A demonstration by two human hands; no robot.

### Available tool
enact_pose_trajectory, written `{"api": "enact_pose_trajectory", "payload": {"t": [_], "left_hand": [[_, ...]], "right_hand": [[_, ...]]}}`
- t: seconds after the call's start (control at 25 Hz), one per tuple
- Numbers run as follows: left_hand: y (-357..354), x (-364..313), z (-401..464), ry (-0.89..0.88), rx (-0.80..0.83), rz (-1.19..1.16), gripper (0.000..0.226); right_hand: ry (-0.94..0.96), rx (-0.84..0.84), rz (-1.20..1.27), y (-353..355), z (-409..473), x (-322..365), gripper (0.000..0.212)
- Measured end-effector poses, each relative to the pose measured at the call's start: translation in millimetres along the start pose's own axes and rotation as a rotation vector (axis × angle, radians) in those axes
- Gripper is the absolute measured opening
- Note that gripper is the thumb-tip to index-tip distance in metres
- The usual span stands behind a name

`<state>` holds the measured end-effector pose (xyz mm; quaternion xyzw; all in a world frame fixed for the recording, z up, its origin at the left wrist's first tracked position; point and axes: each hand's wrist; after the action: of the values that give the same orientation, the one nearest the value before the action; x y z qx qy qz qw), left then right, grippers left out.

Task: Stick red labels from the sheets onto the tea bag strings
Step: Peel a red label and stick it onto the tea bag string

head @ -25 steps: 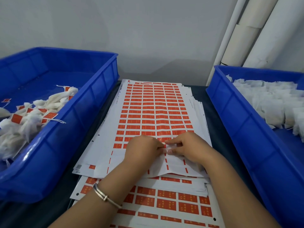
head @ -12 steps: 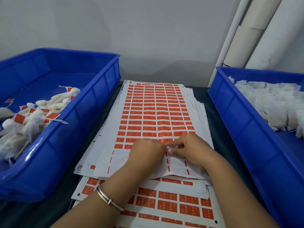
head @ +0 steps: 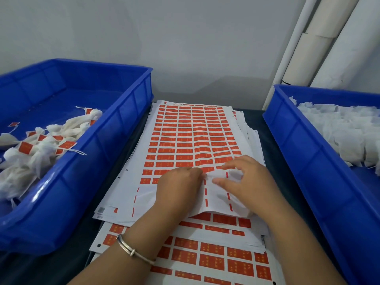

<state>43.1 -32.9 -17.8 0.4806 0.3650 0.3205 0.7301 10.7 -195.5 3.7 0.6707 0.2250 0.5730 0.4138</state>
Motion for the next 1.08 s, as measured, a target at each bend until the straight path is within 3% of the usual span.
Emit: {"api": "enact_pose_trajectory", "payload": {"t": [0.12, 0.32, 0.72, 0.92, 1.08], "left_hand": [[-5.3, -0.8, 1.0, -0.025, 0.002, -0.011, 0.024], [-11.5, 1.5, 2.4, -0.043, 0.012, -0.065, 0.025], [-9.9, 13.4, 7.5, 0.205, 0.009, -0.357, 0.025], [-8.9, 11.3, 1.9, 0.128, 0.042, -0.357, 0.032], [-5.7, 16.2, 1.6, 0.095, 0.016, -0.331, 0.021]], "right_hand": [[0.077, 0.119, -0.238, -13.2, 2.2, 7.5, 0.064], [0.073, 0.169, -0.194, -21.9, 4.0, 1.8, 0.054], [-0.010, 0.218, -0.116, -26.1, 3.3, -3.0, 0.063], [0.018, 0.219, -0.117, -25.1, 2.7, -2.0, 0.060], [0.014, 0.234, -0.104, -24.0, 2.1, -2.5, 0.059]]}}
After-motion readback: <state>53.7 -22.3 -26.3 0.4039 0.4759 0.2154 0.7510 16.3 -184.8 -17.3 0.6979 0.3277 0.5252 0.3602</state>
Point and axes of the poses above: each hand's wrist, its own z-axis towards the middle knuckle, its own y-axis out of the back of the hand, x = y × z, and after that the axes turned 9 degrees about -y, right-handed
